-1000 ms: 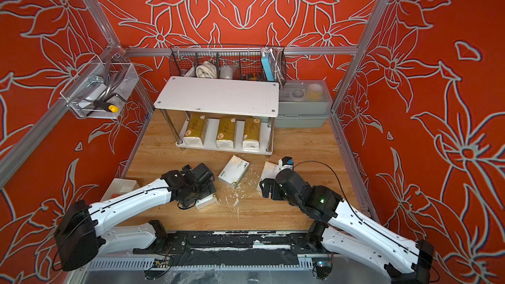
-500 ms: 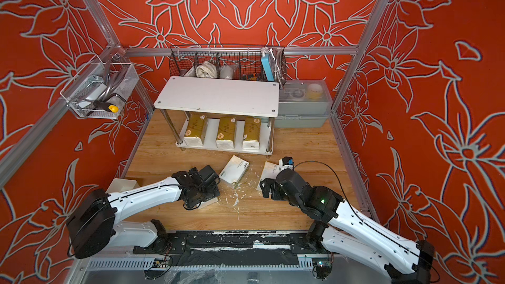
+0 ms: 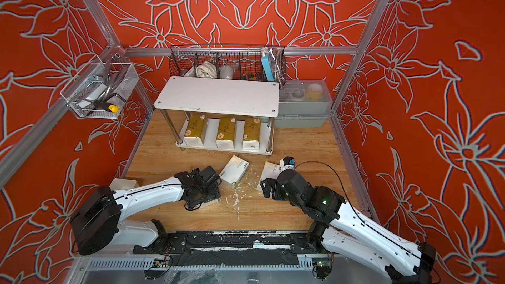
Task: Place the tissue boxes on the shelf by color
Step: Pick up the box of tissues from the center of the board.
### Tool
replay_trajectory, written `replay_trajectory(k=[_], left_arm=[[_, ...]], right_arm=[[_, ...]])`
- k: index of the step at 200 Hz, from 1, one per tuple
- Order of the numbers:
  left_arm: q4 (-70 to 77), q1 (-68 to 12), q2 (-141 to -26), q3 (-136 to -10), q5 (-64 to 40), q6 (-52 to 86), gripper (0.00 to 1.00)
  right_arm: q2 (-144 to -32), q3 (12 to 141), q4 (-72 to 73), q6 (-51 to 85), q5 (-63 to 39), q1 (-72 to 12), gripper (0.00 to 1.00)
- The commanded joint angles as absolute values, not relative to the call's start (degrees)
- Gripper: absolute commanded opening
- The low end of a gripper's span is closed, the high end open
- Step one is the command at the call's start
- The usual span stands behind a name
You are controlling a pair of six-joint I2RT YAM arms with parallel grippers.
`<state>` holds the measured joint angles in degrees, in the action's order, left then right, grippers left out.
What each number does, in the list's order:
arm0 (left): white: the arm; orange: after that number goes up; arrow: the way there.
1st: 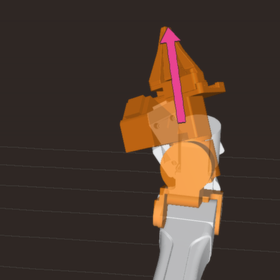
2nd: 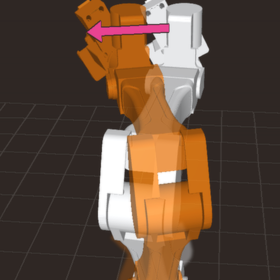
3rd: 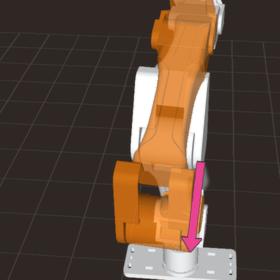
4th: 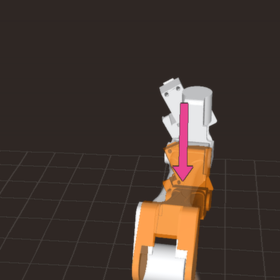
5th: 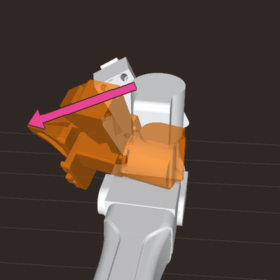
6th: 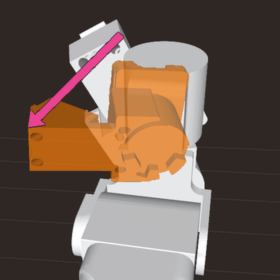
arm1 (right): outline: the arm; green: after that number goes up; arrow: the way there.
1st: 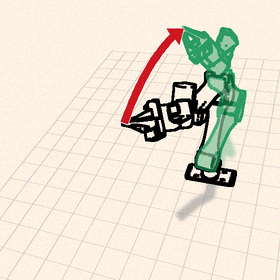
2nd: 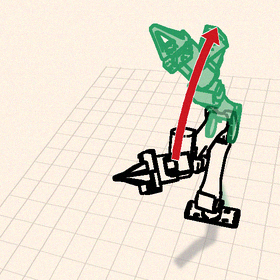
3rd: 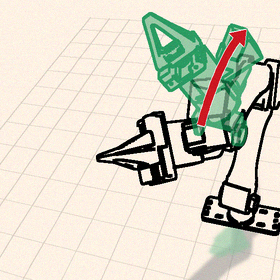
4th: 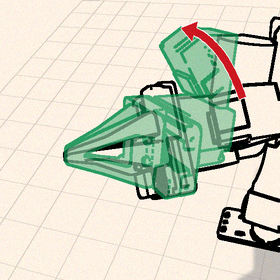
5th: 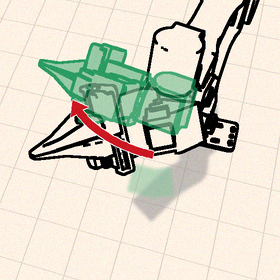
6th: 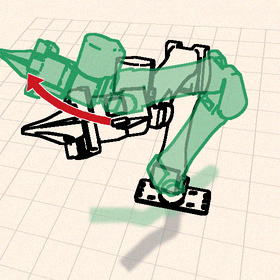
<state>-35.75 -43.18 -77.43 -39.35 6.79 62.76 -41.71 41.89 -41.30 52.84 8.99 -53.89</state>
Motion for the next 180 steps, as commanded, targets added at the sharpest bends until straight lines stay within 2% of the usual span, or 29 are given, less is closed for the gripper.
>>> replay_trajectory(k=[1, 29, 101, 128, 180], left_arm=[[-39.64, -43.42, -76.84, -39.65, 7.94, 59.94, 0.90], [-44.30, -43.42, -72.59, -41.58, 9.22, 57.05, 0.83], [-61.48, -43.52, -57.31, -53.60, 14.81, 49.90, 0.82], [-66.04, -43.51, -57.68, -63.46, 17.14, 44.27, 0.83], [-70.84, -40.96, -67.76, -89.15, 19.75, 29.93, 0.87]], right_arm=[[-40.97, 42.63, -42.89, 52.03, 9.94, -53.53, 0.99], [-40.96, 42.67, -42.96, 52.03, 9.84, -53.53, 0.99], [-42.42, 43.33, -41.23, 51.03, 7.11, -53.44, 0.99], [-43.48, 44.89, -40.53, 50.11, 5.40, -53.44, 0.99], [-44.62, 47.15, -40.39, 48.97, 4.37, -53.44, 0.99]])
